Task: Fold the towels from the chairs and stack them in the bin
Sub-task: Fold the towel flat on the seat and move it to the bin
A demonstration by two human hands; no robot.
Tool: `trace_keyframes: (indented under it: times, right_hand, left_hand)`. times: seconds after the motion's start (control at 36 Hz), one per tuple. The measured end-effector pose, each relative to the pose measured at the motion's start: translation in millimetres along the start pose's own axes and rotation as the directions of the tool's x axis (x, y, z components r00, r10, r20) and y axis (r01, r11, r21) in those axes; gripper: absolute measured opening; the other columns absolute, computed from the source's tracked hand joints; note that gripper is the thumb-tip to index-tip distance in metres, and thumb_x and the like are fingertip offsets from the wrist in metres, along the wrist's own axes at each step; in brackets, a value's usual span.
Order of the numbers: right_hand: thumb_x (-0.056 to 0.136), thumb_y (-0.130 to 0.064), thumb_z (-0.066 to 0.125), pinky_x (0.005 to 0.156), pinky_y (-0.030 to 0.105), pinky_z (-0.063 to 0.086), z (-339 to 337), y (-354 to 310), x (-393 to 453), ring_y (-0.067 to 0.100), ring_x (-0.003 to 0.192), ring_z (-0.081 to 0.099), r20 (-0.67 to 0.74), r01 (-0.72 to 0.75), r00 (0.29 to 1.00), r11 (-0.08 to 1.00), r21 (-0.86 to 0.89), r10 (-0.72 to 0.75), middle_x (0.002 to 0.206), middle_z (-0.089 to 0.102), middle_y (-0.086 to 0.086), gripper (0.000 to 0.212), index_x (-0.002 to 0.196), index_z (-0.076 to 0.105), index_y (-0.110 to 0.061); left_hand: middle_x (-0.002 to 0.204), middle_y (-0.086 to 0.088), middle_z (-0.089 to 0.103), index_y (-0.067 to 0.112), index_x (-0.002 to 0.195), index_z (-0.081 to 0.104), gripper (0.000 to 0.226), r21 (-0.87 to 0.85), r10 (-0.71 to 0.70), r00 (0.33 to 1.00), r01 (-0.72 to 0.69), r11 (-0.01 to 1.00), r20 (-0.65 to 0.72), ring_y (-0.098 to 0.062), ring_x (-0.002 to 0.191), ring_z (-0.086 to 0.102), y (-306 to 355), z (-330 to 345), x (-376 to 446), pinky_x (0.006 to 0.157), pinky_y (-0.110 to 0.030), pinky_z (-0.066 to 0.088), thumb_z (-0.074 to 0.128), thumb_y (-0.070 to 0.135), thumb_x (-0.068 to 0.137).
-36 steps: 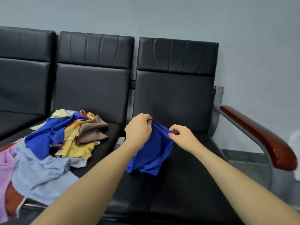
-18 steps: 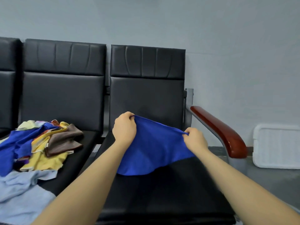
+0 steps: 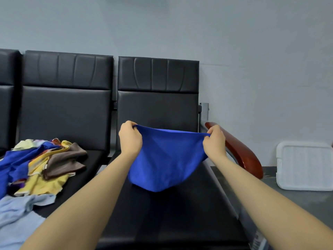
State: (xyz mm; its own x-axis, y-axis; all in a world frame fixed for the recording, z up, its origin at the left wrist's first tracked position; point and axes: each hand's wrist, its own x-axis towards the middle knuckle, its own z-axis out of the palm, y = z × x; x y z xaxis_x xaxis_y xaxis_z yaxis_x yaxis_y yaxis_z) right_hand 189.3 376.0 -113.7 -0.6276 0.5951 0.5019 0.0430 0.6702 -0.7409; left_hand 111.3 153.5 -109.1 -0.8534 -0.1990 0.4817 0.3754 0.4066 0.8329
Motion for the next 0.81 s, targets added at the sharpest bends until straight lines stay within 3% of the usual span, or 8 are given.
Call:
trace_keyframes:
  times: [0.11, 0.19, 0.44, 0.56, 0.61, 0.69, 0.81]
  right_hand:
    - [0.091, 0.007, 0.038, 0.069, 0.028, 0.035, -4, -12, 18, 0.02, 0.079, 0.044, -0.046, 0.043, 0.998, 0.998, 0.039, -0.041, 0.102, 0.038, 0.004, 0.016, 0.093, 0.044, -0.008]
    - [0.091, 0.008, 0.038, 0.07, 0.027, 0.037, -1, -18, 32, 0.021, 0.074, 0.044, -0.113, 0.068, 0.992, 0.991, 0.118, -0.054, 0.105, 0.034, 0.004, 0.017, 0.09, 0.044, -0.008]
    - [0.094, 0.001, 0.041, 0.075, 0.013, 0.033, 5, -10, 27, 0.012, 0.086, 0.045, -0.222, 0.163, 0.971, 0.933, 0.321, -0.094, 0.104, 0.041, 0.0, 0.015, 0.092, 0.046, -0.013]
    - [0.093, 0.0, 0.045, 0.071, 0.005, 0.034, 3, 5, 5, 0.014, 0.089, 0.046, -0.184, 0.15, 0.978, 0.936, 0.319, -0.095, 0.103, 0.042, 0.0, 0.013, 0.092, 0.048, -0.013]
    - [0.09, 0.002, 0.047, 0.077, 0.013, 0.035, 0, 10, -6, 0.017, 0.094, 0.046, -0.178, 0.136, 0.98, 0.948, 0.287, -0.087, 0.103, 0.043, 0.001, 0.016, 0.091, 0.05, -0.014]
    - [0.088, 0.0, 0.047, 0.089, 0.026, 0.032, -3, 17, -23, 0.016, 0.098, 0.041, -0.174, 0.088, 0.983, 0.978, 0.187, -0.055, 0.099, 0.046, -0.001, 0.013, 0.09, 0.054, -0.01]
    - [0.089, -0.005, 0.048, 0.082, 0.026, 0.019, -6, 26, -37, 0.014, 0.091, 0.036, -0.16, 0.063, 0.986, 0.997, 0.053, -0.054, 0.092, 0.051, -0.003, 0.011, 0.082, 0.052, -0.013]
  left_hand:
    - [0.12, -0.009, 0.052, 0.003, 0.113, 0.054, 0.025, -0.068, -0.022, 1.0, 0.021, 0.997, -0.016, -0.013, 0.09, 0.042, 13, 4, 16, 0.073, -0.016, 0.03, 0.033, 0.003, 0.098]
    - [0.115, -0.004, 0.049, 0.005, 0.11, 0.051, 0.024, -0.099, 0.046, 0.999, -0.046, 0.994, -0.003, -0.014, 0.091, 0.043, 19, 7, 28, 0.076, -0.021, 0.031, 0.031, 0.001, 0.097]
    - [0.107, 0.004, 0.047, 0.018, 0.103, 0.044, 0.018, -0.234, 0.142, 0.989, -0.147, 0.961, -0.037, -0.013, 0.092, 0.045, 15, 8, 26, 0.075, -0.019, 0.032, 0.03, 0.007, 0.098]
    - [0.11, -0.005, 0.05, 0.011, 0.104, 0.049, 0.02, -0.105, 0.113, 0.988, -0.124, 0.987, -0.106, -0.021, 0.098, 0.046, -3, 4, 3, 0.083, -0.026, 0.032, 0.032, 0.006, 0.096]
    - [0.112, -0.009, 0.053, 0.007, 0.104, 0.052, 0.022, -0.015, 0.105, 0.984, -0.108, 0.994, -0.141, -0.028, 0.104, 0.045, -9, 2, -6, 0.092, -0.036, 0.031, 0.032, 0.005, 0.095]
    - [0.105, -0.008, 0.057, 0.006, 0.101, 0.053, 0.022, 0.091, 0.106, 0.981, -0.092, 0.992, -0.165, -0.03, 0.103, 0.043, -19, -4, -22, 0.089, -0.034, 0.025, 0.033, 0.005, 0.093]
    - [0.086, 0.0, 0.049, 0.008, 0.093, 0.053, 0.017, 0.158, 0.096, 0.983, -0.072, 0.985, -0.155, -0.024, 0.088, 0.039, -22, -15, -36, 0.088, -0.033, 0.024, 0.036, 0.01, 0.093]
